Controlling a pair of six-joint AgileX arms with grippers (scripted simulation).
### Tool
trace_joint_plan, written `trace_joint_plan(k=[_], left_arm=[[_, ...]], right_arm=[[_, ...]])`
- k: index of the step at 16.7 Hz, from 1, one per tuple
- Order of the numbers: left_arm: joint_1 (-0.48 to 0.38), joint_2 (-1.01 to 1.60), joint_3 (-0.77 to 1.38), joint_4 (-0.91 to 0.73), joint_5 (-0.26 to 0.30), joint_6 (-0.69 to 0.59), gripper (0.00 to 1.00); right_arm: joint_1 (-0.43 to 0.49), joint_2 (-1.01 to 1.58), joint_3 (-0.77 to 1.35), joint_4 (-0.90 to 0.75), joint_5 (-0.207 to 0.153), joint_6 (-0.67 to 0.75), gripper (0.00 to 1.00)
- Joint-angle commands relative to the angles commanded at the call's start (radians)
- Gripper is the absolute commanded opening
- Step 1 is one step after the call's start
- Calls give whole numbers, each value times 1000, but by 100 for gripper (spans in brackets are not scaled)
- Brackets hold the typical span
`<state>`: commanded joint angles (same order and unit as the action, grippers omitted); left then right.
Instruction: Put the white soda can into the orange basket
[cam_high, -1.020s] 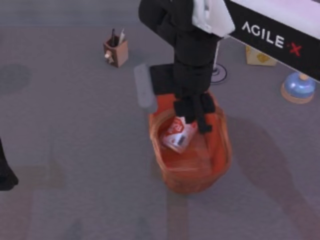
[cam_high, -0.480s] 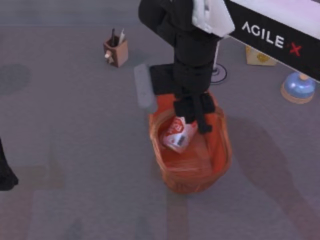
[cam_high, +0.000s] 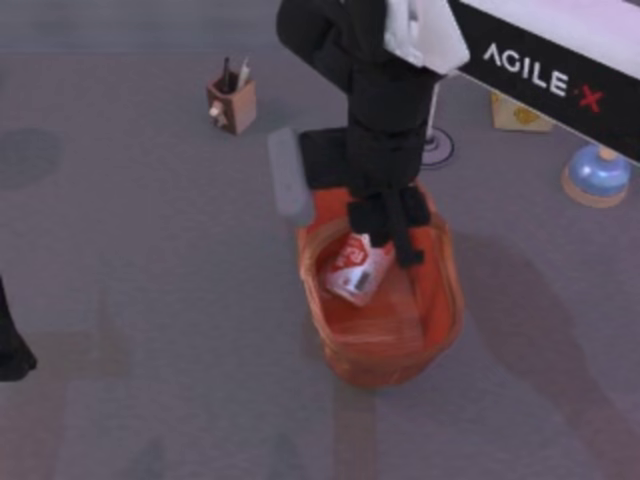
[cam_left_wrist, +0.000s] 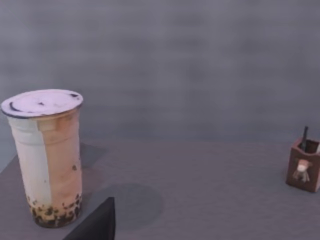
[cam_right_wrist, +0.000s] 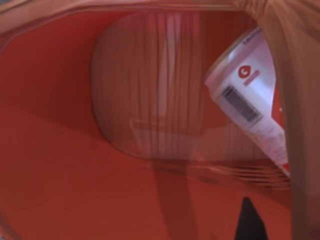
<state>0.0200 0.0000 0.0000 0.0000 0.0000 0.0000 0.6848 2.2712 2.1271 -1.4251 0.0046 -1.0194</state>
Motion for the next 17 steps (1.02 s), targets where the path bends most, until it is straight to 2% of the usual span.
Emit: trace_joint_plan(k=[12,17], left_arm=[[0,0,0,0,0,0,100],[0,0,0,0,0,0,100]], right_arm=[[-1,1,4,-4,0,-2,0],[-21,-9,133,-149,0,-28,0]])
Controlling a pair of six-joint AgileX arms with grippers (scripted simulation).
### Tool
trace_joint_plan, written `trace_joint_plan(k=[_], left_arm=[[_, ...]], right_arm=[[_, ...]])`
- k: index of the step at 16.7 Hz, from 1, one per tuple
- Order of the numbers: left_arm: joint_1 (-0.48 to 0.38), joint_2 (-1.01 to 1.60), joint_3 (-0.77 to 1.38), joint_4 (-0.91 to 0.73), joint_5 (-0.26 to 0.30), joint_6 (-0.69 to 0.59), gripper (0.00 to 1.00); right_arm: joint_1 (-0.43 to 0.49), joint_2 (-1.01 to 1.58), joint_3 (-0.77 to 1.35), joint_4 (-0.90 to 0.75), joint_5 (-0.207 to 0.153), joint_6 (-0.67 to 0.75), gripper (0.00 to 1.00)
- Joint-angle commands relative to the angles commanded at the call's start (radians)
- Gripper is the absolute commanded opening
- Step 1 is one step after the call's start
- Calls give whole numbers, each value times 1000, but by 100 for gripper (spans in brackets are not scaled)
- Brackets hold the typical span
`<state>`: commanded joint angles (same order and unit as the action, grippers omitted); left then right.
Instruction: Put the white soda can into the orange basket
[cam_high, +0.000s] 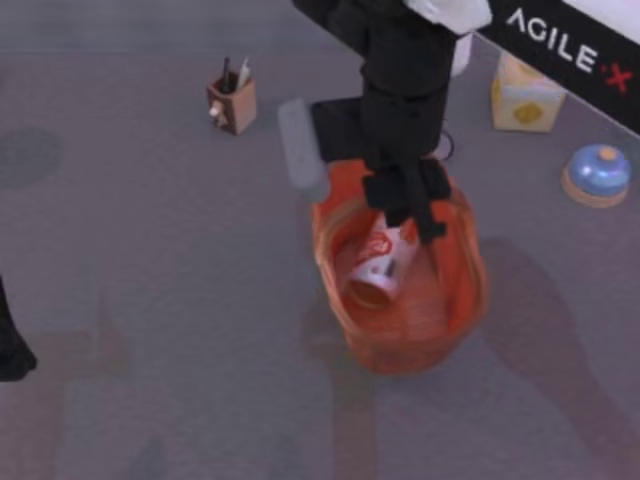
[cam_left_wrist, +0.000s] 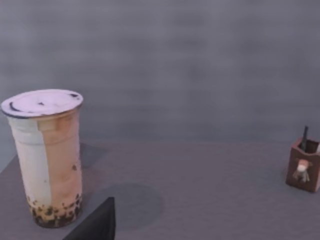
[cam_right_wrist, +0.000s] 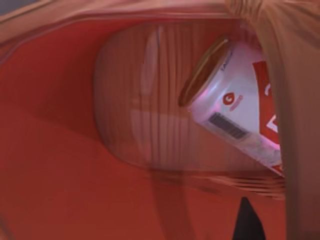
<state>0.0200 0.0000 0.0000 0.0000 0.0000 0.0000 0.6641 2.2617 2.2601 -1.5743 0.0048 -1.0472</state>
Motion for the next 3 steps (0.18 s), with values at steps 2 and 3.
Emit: trace_joint_plan(k=[2,3], left_arm=[[0,0,0,0,0,0,100],[0,0,0,0,0,0,100]], right_arm=[[-7,-7,36,-37,0,-8,0],[-7,-8,39,-40,0,-9,0]])
